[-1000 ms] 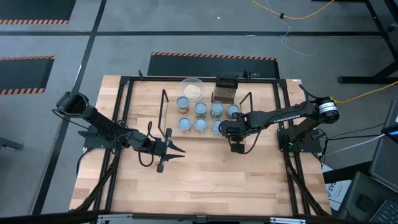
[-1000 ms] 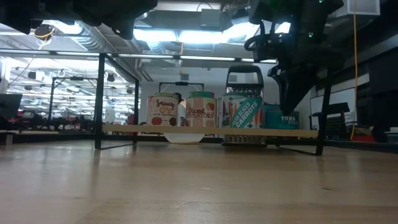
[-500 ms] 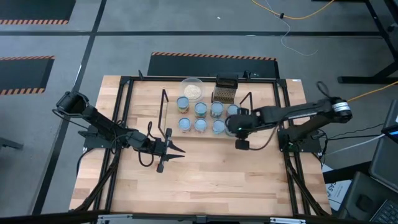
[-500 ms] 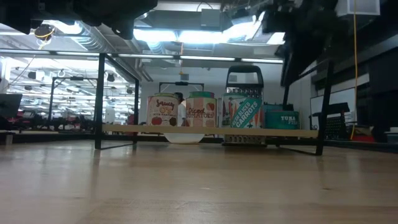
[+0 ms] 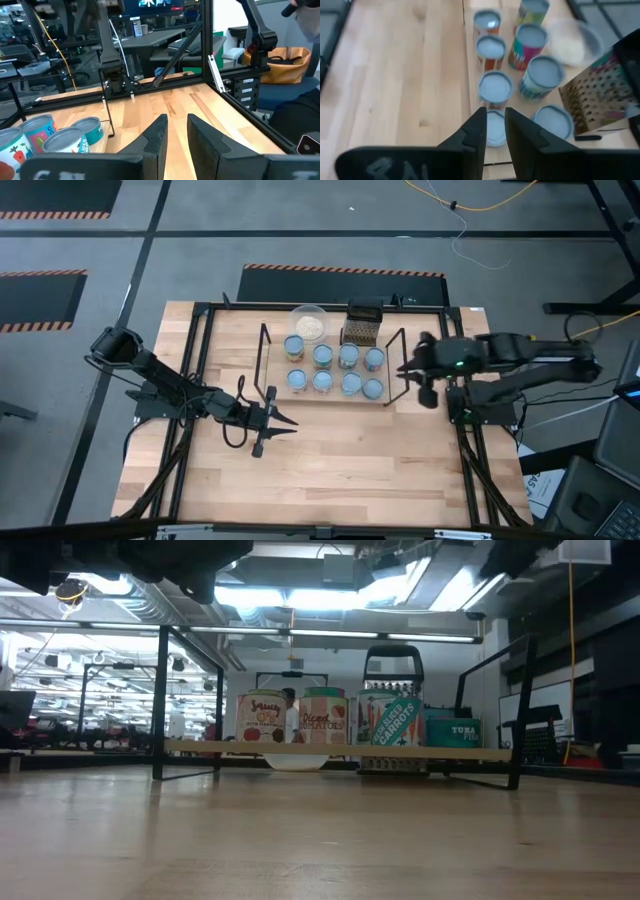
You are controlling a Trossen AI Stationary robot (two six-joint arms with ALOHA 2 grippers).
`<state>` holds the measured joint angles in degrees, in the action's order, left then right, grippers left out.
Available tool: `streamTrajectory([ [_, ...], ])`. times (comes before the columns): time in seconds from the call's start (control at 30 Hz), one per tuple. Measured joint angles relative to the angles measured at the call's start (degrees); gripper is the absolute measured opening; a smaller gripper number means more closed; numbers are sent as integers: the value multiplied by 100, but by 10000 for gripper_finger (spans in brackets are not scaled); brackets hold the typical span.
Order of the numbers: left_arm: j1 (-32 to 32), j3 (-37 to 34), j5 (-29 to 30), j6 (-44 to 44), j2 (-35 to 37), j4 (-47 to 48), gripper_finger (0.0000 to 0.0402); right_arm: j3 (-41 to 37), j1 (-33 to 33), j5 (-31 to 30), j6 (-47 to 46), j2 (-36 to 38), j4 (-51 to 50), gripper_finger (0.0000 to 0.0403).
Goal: Pick and place cans onto a shelf
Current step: Return to Home Position
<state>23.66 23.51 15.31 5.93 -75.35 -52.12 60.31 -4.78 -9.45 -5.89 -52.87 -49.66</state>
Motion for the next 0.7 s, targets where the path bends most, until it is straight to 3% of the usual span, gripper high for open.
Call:
streamTrajectory([
  [0.43,-51,0,18,81,0,-122,66,0,0,0,-5,1625,-311,72],
  [0.7,-967,0,-238,627,174,-922,66,0,0,48,-5,2039,-303,72],
])
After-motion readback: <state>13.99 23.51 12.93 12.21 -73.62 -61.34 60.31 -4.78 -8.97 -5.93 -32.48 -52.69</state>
